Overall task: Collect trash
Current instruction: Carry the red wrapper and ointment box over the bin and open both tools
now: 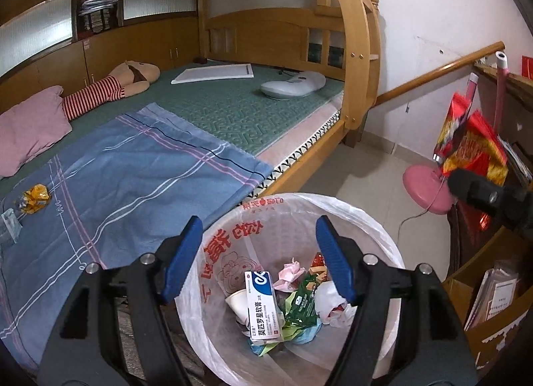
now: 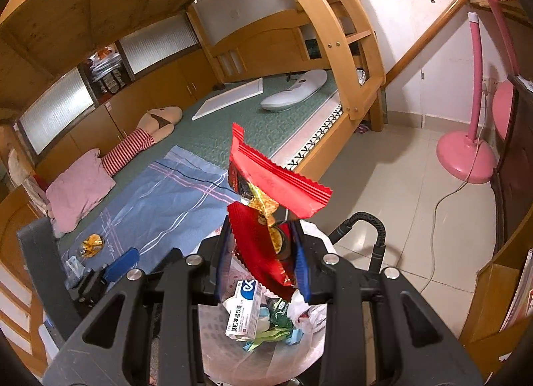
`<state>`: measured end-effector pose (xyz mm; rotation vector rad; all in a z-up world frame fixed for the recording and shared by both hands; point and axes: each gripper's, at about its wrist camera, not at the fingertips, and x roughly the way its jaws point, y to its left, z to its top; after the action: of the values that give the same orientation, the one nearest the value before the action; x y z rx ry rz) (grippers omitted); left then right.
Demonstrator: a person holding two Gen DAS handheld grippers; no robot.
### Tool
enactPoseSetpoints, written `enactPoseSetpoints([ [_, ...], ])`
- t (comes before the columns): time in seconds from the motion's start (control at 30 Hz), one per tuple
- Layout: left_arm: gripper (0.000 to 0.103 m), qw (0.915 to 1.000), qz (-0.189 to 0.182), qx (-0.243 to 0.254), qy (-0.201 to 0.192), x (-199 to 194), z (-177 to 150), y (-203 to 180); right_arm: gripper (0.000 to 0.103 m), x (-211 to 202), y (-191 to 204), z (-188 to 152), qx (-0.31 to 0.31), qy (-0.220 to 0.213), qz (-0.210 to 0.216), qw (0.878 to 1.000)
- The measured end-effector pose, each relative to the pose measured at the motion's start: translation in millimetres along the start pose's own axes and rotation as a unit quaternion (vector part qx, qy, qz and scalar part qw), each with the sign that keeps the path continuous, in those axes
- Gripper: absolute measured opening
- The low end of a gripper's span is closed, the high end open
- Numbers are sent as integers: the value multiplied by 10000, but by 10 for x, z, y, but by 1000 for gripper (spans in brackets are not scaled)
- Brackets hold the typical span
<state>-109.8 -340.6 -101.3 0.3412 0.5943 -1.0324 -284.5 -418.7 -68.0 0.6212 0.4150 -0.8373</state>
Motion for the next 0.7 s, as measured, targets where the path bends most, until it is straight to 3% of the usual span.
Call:
enactPoseSetpoints([
  [0.2,72,9996,130,-217,-134,-91,45,185,37,210,26,-66,-66,363,43,9993],
  [0.27,72,9993,168,-290,-160,-112,52,250,43,309,48,-97,-90,562,58,9984],
  [0.4,72,9987,218,-412,-194,-136,70,369,76,467,85,-167,-143,814,17,9966],
  [0.43,72,9986,223,-444,-197,-136,72,395,79,483,100,-178,-163,818,-10,9965],
  [0.7,72,9969,248,-712,-204,-113,71,617,80,565,263,-195,-346,877,-14,9955],
])
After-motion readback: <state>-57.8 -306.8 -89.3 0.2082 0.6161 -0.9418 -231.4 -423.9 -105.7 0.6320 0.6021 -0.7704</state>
